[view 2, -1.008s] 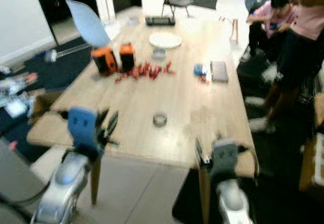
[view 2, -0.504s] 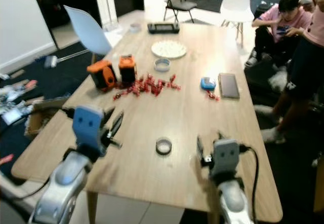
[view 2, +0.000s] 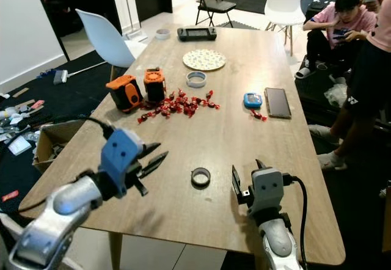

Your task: Hang keys on a hook

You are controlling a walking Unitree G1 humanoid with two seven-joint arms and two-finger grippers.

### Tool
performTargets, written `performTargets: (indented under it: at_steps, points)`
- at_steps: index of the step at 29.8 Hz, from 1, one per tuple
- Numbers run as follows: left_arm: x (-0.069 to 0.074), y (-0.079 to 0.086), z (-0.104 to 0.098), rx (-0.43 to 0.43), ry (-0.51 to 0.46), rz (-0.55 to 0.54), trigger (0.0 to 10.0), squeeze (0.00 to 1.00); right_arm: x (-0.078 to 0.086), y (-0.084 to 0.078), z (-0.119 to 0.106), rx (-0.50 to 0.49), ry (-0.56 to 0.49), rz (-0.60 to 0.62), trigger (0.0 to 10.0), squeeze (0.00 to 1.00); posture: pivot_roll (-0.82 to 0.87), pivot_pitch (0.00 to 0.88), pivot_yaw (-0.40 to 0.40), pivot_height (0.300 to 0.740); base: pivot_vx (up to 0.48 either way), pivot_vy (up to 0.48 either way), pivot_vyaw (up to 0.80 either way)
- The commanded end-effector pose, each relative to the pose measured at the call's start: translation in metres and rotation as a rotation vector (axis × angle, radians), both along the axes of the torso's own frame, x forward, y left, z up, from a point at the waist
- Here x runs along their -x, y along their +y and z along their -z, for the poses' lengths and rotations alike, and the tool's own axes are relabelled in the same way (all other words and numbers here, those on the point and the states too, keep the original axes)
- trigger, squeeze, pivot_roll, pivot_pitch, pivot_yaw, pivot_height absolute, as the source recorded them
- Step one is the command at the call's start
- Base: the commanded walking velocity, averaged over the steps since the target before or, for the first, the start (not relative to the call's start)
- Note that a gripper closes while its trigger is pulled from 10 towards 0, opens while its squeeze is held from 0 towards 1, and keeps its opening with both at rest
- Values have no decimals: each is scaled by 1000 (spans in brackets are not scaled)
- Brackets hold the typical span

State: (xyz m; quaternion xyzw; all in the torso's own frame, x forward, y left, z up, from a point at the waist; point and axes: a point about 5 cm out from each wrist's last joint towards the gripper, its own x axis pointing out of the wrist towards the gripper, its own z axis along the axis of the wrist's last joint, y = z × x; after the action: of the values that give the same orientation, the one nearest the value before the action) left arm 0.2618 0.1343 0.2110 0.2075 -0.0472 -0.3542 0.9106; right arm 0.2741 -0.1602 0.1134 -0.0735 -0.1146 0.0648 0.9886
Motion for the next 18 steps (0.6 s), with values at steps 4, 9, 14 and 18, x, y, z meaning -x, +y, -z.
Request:
performTargets:
  at_steps: [4,9,14,18]
  points:
    - [15,-2,10,-106,103,120,10000,0,3,-5,5,5,23,19,10000,0,94,156,16,740,0,0,0]
    - [15,-18,32,-75,215,68,10000,0,0,-6,3,9,18,21,10000,0,97,159,15,740,0,0,0]
    - [10,-38,52,-48,303,-7,10000,0,-4,-5,0,14,8,13,10000,0,96,159,14,740,0,0,0]
    - [9,-46,61,-76,325,3,10000,0,-5,-5,0,16,7,10,10000,0,96,161,12,740,0,0,0]
